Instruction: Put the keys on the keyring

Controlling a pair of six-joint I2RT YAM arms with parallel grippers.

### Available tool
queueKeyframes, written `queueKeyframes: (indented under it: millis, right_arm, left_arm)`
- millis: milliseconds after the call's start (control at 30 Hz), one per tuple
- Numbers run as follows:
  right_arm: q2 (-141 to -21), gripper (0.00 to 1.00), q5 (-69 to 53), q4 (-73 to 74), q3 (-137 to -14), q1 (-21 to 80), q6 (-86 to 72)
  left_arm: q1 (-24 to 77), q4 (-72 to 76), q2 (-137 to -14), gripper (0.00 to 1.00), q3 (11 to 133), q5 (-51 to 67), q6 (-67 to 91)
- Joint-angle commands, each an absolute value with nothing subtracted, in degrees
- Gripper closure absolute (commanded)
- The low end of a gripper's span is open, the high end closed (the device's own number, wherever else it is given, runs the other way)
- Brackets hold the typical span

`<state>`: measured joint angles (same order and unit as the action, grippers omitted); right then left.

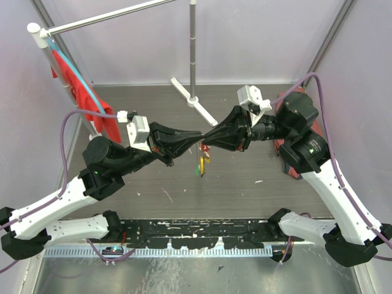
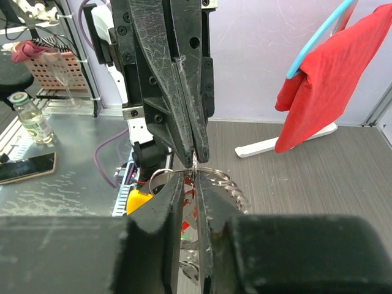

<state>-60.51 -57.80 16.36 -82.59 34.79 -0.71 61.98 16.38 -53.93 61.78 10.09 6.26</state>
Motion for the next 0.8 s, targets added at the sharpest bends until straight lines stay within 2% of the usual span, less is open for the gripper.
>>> queueKeyframes:
  millis: [0,100,200,300,400,467,600,767]
  right_arm:
    - [-60.61,0.84,-58.82,13.66,-82.97,34.79,-2.36]
    - [-60.80,0.99,-58.71,13.67,-82.93,34.80,-2.60]
    - [-60.91,0.99,-57.54,14.20,-82.99,34.80,-2.57]
    - [-61.09,0.99,-55.49,17.89,-84.62,34.80,-0.48]
    - [-61.06,0.99,-53.61,22.76,-86.72,34.80,2.07]
    - [-61.19,0.99,-52.01,27.55,-88.38,34.74,4.37]
    - [-61.73,0.99,-48.73,34.36,-89.56,34.78,8.39]
    - [-63.03,0.99,-45.83,42.77,-91.04,34.79,13.33]
  left_arm:
    - [62.11,18.80,-53.86,1.00,64.16,10.47,6.50]
    - [62.07,18.80,-53.87,1.00,63.98,10.22,6.46]
    - [62.05,18.75,-53.71,0.99,63.98,10.11,6.37]
    - [62.06,17.04,-53.46,0.86,64.86,10.58,5.29]
    - [62.05,10.31,-53.55,0.61,68.11,12.19,2.90]
    - [62.11,2.76,-54.16,0.51,71.85,11.61,1.30]
    - [62.06,-10.96,-55.29,0.40,77.61,10.71,-1.53]
    - [62.10,-25.16,-57.38,0.39,84.38,10.62,-4.93]
